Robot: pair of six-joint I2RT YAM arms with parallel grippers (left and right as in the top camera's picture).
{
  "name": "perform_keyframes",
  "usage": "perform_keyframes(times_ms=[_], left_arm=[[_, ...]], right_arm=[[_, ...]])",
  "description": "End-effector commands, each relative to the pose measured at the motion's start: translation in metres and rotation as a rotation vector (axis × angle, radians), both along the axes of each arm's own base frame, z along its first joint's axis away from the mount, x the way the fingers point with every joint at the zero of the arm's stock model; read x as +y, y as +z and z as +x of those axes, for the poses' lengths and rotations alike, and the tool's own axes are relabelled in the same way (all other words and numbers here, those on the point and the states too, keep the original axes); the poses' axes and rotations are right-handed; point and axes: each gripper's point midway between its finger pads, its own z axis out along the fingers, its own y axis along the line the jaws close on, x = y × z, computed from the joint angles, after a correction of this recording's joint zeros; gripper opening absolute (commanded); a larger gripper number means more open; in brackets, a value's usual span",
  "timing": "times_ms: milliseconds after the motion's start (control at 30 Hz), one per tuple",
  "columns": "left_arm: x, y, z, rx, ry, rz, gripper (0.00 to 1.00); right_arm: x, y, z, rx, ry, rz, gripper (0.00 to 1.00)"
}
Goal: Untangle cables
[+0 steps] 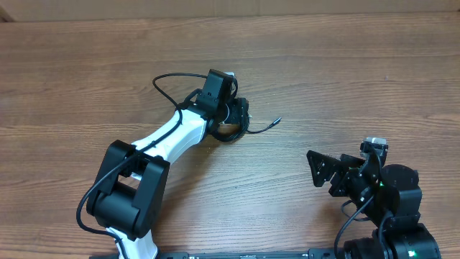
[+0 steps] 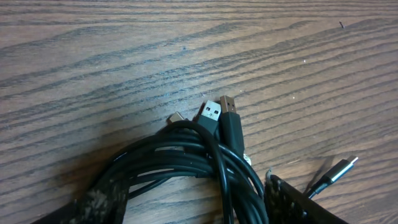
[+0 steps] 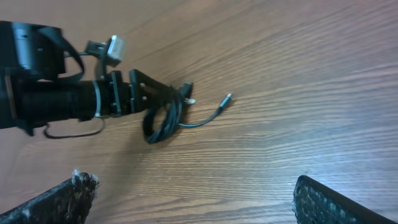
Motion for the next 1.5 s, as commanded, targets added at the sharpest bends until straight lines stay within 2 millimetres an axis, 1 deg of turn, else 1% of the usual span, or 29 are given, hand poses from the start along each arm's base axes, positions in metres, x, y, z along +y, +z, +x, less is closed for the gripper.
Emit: perform_keyframes(times_ms=[0, 133, 300, 367, 400, 533, 667, 733, 833, 1000, 1167, 1233, 1300, 1400, 1467], left_arm=[[-0.004, 0.003, 0.006, -0.018, 0.008, 0.003, 0.66], [-0.007, -0.001, 0.006, -0.020, 0.005, 0.009, 0.65], [-0.012, -0.017, 0.003, 0.004, -0.004, 0.017, 0.64], [-0.011, -0.024, 0.001, 0.018, -0.003, 0.023, 0.56], [-0.011, -0.027, 0.001, 0.024, -0.003, 0.027, 0.50], [-0.011, -0.028, 0.002, 0.021, -0.003, 0.026, 0.35], [-0.014, -0.021, 0.005, -0.001, -0.006, 0.009, 0.34], [-0.015, -0.020, 0.005, -0.002, -0.007, 0.006, 0.33], [-0.015, -0.020, 0.004, 0.004, -0.008, 0.007, 0.25], [-0.022, -0.018, 0.002, 0.016, -0.033, -0.026, 0.13], [-0.023, -0.010, 0.001, 0.009, -0.039, -0.037, 0.05], [-0.023, -0.004, 0.001, 0.002, -0.039, -0.040, 0.04], [-0.023, 0.004, 0.000, -0.008, -0.040, -0.046, 0.04], [-0.026, 0.021, -0.001, -0.028, -0.052, -0.074, 0.04], [-0.034, 0.037, -0.005, -0.035, -0.084, -0.127, 0.04]], right_arm=[[0.006, 0.016, 0.000, -0.037, 0.028, 0.027, 1.00], [0.006, 0.016, -0.001, -0.036, 0.031, 0.028, 1.00], [0.009, 0.016, -0.002, -0.035, 0.049, 0.039, 1.00], [0.010, 0.016, -0.003, -0.034, 0.054, 0.041, 1.00], [0.010, 0.016, -0.003, -0.034, 0.054, 0.041, 1.00], [0.010, 0.016, -0.003, -0.033, 0.054, 0.041, 1.00], [0.010, 0.015, -0.003, -0.032, 0.054, 0.040, 1.00], [0.010, 0.015, -0.003, -0.032, 0.054, 0.040, 1.00], [0.010, 0.015, -0.003, -0.029, 0.054, 0.040, 1.00], [0.010, 0.010, -0.005, -0.008, 0.053, 0.038, 1.00], [0.010, 0.008, -0.007, 0.004, 0.053, 0.037, 1.00], [0.010, 0.007, -0.007, 0.008, 0.053, 0.037, 1.00], [0.010, 0.007, -0.008, 0.009, 0.053, 0.037, 1.00], [0.010, 0.007, -0.008, 0.009, 0.053, 0.037, 1.00], [0.010, 0.007, -0.008, 0.009, 0.053, 0.037, 1.00]])
